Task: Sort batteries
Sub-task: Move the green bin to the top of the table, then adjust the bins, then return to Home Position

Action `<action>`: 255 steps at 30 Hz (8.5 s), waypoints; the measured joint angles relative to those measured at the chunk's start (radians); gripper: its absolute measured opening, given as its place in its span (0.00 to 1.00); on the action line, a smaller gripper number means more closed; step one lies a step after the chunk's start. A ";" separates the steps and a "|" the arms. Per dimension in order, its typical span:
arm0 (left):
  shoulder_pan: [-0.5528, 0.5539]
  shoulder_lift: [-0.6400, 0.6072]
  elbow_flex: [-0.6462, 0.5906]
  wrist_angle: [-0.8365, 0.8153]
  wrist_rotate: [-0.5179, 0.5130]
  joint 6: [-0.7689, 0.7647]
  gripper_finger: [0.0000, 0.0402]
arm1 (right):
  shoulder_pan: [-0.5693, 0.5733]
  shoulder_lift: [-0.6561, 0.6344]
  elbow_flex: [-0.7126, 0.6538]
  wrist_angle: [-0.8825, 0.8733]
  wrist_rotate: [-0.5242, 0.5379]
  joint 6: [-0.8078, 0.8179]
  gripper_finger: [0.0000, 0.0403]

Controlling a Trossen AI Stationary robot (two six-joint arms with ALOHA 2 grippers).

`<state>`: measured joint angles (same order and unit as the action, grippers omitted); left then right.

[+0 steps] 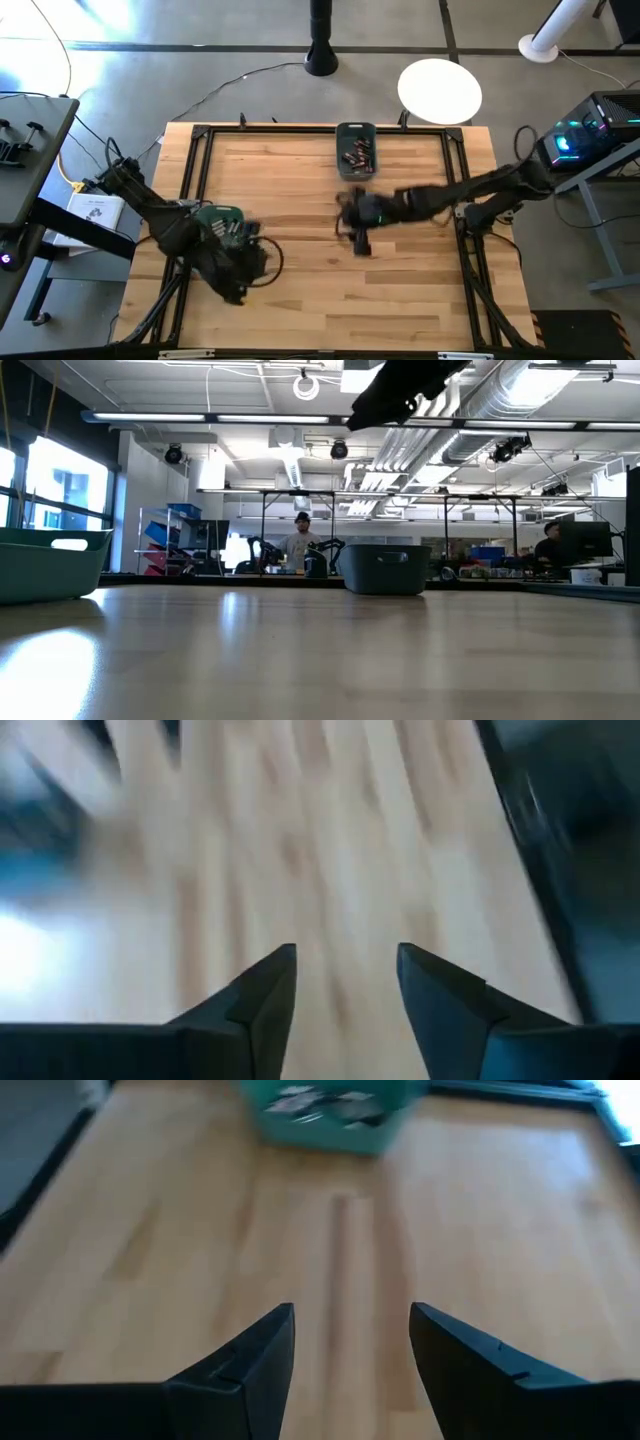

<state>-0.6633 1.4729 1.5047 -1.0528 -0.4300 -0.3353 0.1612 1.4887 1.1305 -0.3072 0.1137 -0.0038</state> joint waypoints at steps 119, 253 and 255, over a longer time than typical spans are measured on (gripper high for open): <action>0.979 0.386 -0.345 0.969 0.339 0.868 0.05 | 0.714 0.054 0.000 -0.460 0.570 0.841 0.48; 0.800 -1.441 -1.494 1.098 0.203 0.311 0.25 | -0.214 -1.286 -1.121 0.471 -0.214 0.110 0.00; 0.800 -1.436 -1.494 1.098 0.203 0.313 0.25 | -0.214 -1.286 -1.121 0.430 -0.193 0.118 0.00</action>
<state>0.1364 0.0364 0.0105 0.0448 -0.2266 -0.0224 -0.0525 0.2024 0.0093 0.1232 -0.0796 0.1139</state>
